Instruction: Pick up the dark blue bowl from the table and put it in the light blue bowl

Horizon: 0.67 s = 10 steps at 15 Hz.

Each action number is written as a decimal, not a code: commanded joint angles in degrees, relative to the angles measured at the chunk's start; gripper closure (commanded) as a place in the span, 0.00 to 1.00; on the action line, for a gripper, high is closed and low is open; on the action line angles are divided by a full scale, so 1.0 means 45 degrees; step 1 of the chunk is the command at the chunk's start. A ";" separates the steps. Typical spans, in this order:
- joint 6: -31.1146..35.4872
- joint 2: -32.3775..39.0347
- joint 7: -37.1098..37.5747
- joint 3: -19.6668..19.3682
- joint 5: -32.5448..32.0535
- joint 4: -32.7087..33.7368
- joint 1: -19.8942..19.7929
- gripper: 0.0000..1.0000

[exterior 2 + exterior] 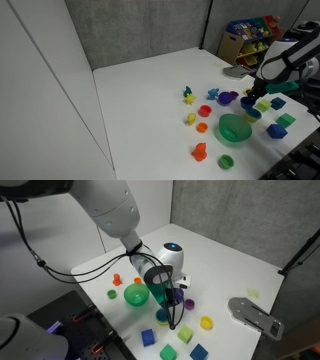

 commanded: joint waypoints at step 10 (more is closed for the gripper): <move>0.0768 -0.1496 -0.1641 0.0799 0.2389 -0.2123 -0.2324 0.95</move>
